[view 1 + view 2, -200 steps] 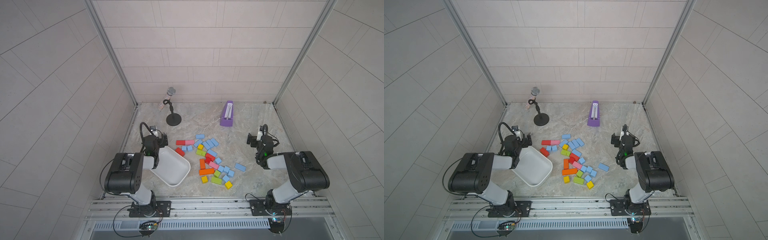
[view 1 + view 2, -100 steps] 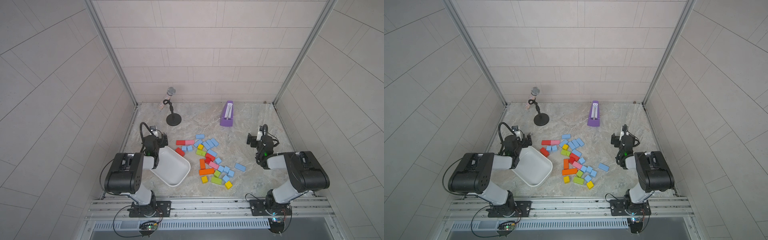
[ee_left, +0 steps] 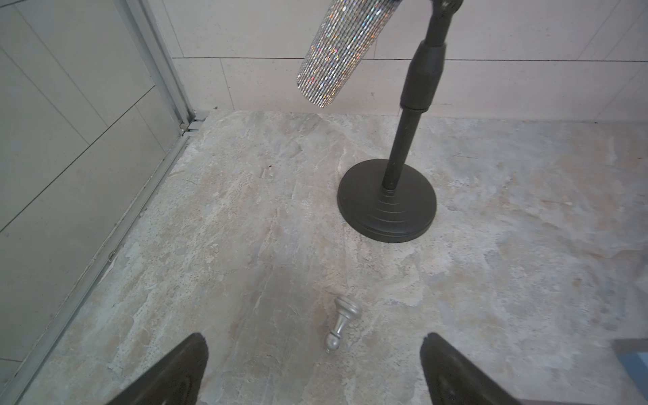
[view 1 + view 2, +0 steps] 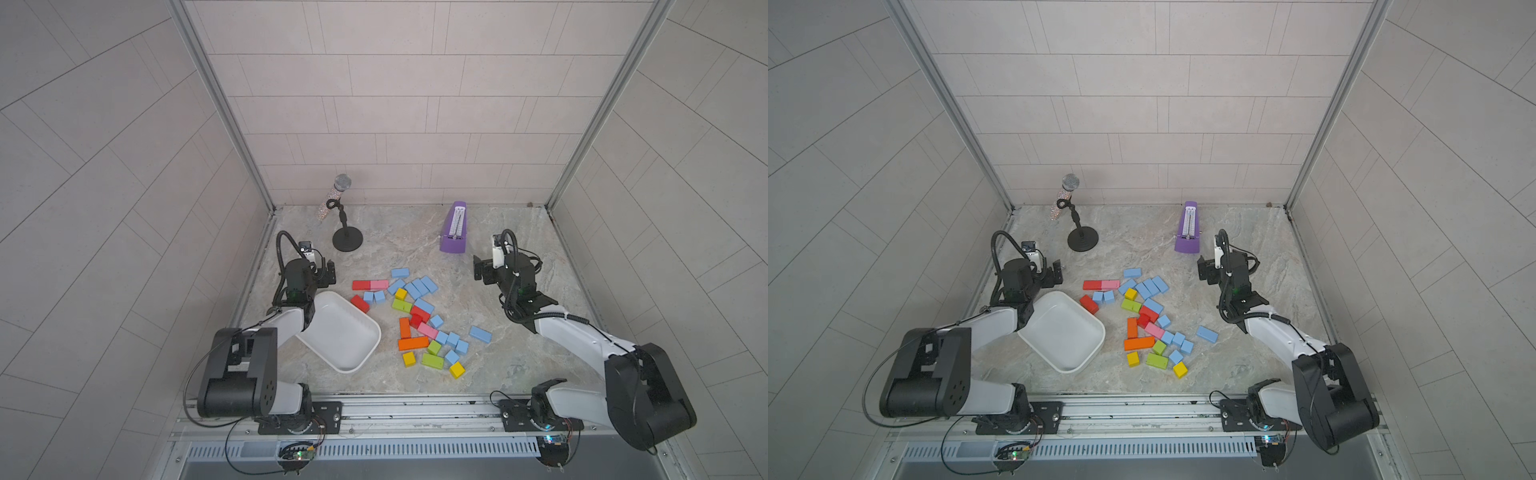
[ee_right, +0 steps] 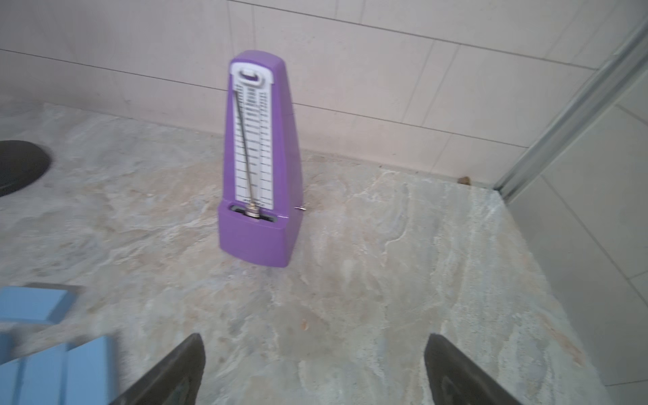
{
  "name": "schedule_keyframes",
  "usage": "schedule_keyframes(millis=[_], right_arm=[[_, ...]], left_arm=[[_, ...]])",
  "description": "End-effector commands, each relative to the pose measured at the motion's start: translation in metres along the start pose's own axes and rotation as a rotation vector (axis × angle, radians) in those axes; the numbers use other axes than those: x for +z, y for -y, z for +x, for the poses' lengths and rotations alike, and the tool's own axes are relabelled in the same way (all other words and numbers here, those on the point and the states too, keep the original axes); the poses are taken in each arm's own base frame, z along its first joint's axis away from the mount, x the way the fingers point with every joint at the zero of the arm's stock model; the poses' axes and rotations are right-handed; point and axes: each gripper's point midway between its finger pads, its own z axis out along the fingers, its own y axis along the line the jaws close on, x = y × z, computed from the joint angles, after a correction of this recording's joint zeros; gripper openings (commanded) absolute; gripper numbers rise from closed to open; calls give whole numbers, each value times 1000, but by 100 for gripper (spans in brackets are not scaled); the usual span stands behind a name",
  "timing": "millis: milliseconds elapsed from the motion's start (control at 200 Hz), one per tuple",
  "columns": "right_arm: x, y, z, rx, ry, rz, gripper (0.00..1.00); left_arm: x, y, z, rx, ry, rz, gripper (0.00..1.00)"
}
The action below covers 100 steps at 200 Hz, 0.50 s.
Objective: Pick out the blue building blocks
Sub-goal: Adjust the storage box at the center of the board.
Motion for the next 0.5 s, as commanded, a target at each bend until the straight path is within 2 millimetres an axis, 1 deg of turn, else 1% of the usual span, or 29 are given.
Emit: schedule_keyframes(millis=[0, 25, 60, 110, 165, 200, 215, 240, 340, 405, 445, 495], right_arm=[[-14, -30, 16, 10, -190, -109, 100], [-17, -37, 12, 15, -199, -136, 99], [-22, -53, 7, 26, -207, -187, 99], [-31, -80, 0, 47, -212, -291, 99], [-43, -113, -3, 69, -219, -403, 100], [-51, -133, -4, 73, -226, -475, 99], [-55, -142, -4, 69, -228, -504, 99], [-61, -154, -2, 59, -235, -541, 97], [-81, -198, 2, 54, -248, -673, 95], [-94, -227, 5, 76, -248, -767, 92], [-103, -245, 8, 77, -253, -824, 89], [-111, -266, 15, 59, -270, -872, 88]], left_arm=[[-19, 9, 16, 27, -188, 60, 100], [-25, 9, 16, 25, -217, 66, 100], [-34, 9, 14, 19, -255, 75, 99], [-49, 9, 13, -16, -314, 83, 100], [-64, 15, 12, -69, -385, 110, 99], [-74, 19, 17, -119, -462, 124, 98], [-76, 21, 17, -136, -482, 134, 97], [-82, 27, 24, -171, -541, 156, 96], [-95, 53, 41, -315, -690, 265, 91], [-98, 64, 53, -405, -752, 304, 89], [-99, 68, 59, -432, -766, 318, 89], [-97, 67, 67, -445, -768, 305, 89]])
